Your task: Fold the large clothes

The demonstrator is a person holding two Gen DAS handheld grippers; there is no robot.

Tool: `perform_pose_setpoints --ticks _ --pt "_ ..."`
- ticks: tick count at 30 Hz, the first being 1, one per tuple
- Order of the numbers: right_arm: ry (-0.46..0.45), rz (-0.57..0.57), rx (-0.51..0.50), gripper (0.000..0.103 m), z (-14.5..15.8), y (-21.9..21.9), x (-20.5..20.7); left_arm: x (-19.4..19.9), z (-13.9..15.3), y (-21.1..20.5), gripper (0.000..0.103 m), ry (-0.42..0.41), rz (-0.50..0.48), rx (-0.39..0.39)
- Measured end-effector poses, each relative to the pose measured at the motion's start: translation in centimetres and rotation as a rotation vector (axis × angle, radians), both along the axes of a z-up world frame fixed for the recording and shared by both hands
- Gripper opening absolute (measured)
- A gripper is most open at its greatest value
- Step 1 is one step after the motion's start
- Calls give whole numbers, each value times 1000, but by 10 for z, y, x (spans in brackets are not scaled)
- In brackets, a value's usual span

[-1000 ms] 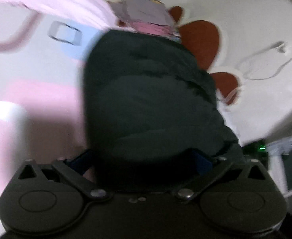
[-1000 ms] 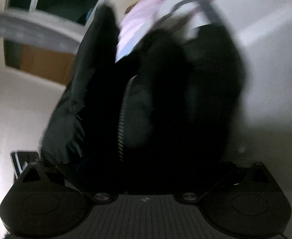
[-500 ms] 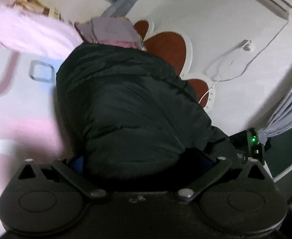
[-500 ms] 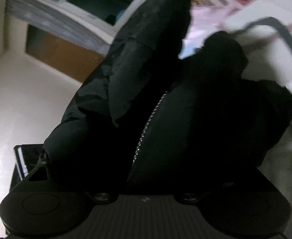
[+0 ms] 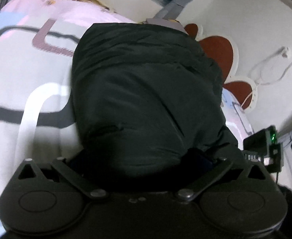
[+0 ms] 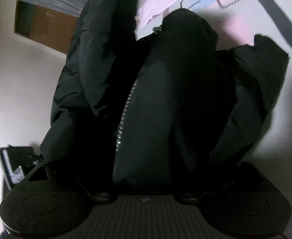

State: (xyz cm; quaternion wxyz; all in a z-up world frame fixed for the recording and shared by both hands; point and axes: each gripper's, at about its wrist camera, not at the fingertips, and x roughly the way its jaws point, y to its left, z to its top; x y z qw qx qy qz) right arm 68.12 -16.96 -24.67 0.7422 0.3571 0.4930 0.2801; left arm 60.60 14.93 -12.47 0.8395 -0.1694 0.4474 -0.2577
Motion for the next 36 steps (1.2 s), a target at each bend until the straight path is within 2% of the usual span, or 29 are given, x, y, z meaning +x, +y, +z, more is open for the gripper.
perform_pose_setpoints --ticks 2,3,5,6,7,8,10,11,12,13,14,15,17,20,23,24,25,26,28,30,32,34,36 --pt "-20 -45 -74 87 9 -15 -4 -3 6 11 101 0 17 5" --pt "-43 -85 -113 87 18 -29 -10 -9 13 16 97 -19 20 28" --pt "-137 -171 -191 87 49 -53 -28 -26 37 18 88 -89 26 82" --pt "-190 -202 -225 87 64 -58 -35 -33 48 20 82 -129 26 93" --pt "-242 -214 -244 87 80 -58 -36 -37 57 20 82 -163 21 75" --pt "-300 -201 -250 87 97 -51 -35 -37 65 14 82 -181 7 57" --pt "-377 -138 -310 86 120 -22 -14 -30 67 -9 82 -186 -48 80" --pt "-417 -106 -386 86 125 -3 -11 -25 63 -25 82 -167 -93 97" --pt "-429 -90 -428 86 120 4 -28 -23 57 -44 86 -172 -133 146" --pt "-407 -75 -447 82 109 13 -25 -27 51 -62 87 -204 -162 232" --pt "-339 -57 -478 68 90 20 -19 -33 46 -74 88 -231 -176 297" --pt "-290 -37 -515 53 72 31 -13 -36 43 -81 89 -241 -164 317" --pt "-231 -6 -603 53 30 44 -10 -46 40 -88 89 -271 -136 372" --pt "-232 -47 -597 53 15 41 -23 -66 41 -100 89 -300 -118 445" --pt "-266 -52 -654 53 30 47 -38 -91 51 -108 86 -325 -77 499" --pt "-292 -85 -658 53 38 44 -50 -105 58 -107 76 -343 -43 510" --pt "-306 -98 -629 53 40 41 -60 -122 64 -105 76 -374 -9 485" --pt "-288 -86 -606 53 39 41 -65 -124 59 -104 77 -367 7 484" --pt "-244 -53 -626 53 18 49 -60 -124 40 -110 85 -320 29 534" --pt "-219 -54 -625 53 14 50 -60 -126 35 -115 85 -307 52 564" --pt "-240 -51 -630 53 30 45 -70 -140 46 -118 84 -289 70 553" --pt "-325 -120 -612 53 60 28 -104 -167 61 -114 81 -310 92 540" --pt "-372 -126 -596 53 82 17 -137 -207 76 -109 84 -341 115 517"
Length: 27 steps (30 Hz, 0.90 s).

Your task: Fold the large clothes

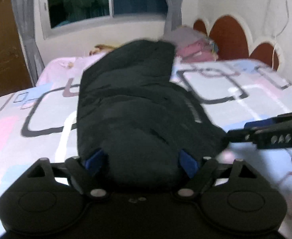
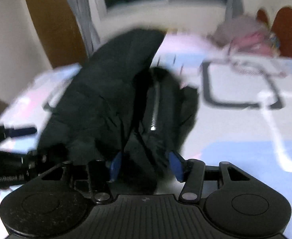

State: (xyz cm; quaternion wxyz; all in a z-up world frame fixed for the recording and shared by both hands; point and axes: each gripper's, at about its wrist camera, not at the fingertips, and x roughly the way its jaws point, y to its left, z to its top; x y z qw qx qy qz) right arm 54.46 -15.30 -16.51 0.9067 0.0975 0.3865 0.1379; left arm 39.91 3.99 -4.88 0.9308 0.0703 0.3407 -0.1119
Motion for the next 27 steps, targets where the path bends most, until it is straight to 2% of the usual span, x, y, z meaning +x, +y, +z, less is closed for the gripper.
perform_pose_setpoints --ticks 1,2,3,4,5,7,8,11,13,16,20,27 --pt "-28 6 2 53 9 -4 -16 -20 7 0 90 -28 15 7" --pt "-55 0 0 62 18 -8 -34 -44 17 0 95 -66 39 16" --pt "-77 -5 -3 87 27 -10 -53 -61 23 -4 103 -103 64 15" --pt "-112 -8 -10 98 37 -11 -72 -80 32 -3 103 -144 93 6" --pt "-165 -16 -29 103 46 -11 -97 -103 38 -1 103 -180 142 -3" --pt "-193 -48 -89 103 56 -8 -135 -129 47 4 103 -187 216 -21" --pt "-192 -66 -105 103 59 -7 -149 -143 51 5 103 -186 222 -38" --pt "-188 -99 -82 103 61 -7 -180 -179 59 4 103 -199 227 -68" --pt "-186 -97 -76 103 73 -3 -203 -194 62 2 103 -203 218 -68" --pt "-199 -102 -82 103 83 4 -219 -210 65 -3 103 -205 216 -57" --pt "-214 -101 -79 103 111 4 -256 -224 68 -8 103 -220 202 -58" --pt "-253 -90 -102 103 127 9 -273 -236 76 -11 103 -260 191 -58"
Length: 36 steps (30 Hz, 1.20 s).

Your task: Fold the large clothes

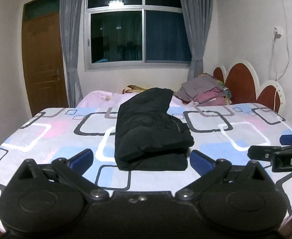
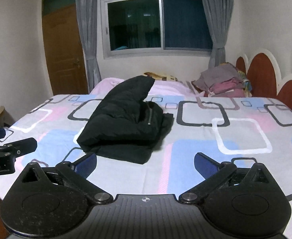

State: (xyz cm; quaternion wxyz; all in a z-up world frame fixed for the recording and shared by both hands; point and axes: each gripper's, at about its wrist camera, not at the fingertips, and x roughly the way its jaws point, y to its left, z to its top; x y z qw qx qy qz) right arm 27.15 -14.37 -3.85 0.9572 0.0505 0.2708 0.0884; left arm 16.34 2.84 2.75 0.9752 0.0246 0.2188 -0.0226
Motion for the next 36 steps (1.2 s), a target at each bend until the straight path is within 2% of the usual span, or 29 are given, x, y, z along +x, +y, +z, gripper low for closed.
perform_pose_setpoints --ticks 36 --pt "-20 12 -4 103 20 0 -10 0 6 -1 103 -18 -17 -19"
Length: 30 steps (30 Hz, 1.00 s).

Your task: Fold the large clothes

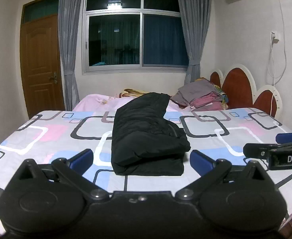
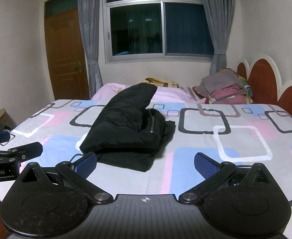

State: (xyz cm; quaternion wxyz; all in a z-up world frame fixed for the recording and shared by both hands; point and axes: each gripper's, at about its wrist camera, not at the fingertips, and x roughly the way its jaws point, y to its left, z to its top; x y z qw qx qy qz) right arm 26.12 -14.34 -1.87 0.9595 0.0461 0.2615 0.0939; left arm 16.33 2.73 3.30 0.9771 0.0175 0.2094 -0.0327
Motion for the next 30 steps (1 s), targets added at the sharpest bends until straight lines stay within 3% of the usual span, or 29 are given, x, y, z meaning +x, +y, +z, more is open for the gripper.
perform_pose_setpoints --ticks 30 --pt "-6 18 -4 103 4 0 0 0 3 0 103 -10 -22 1"
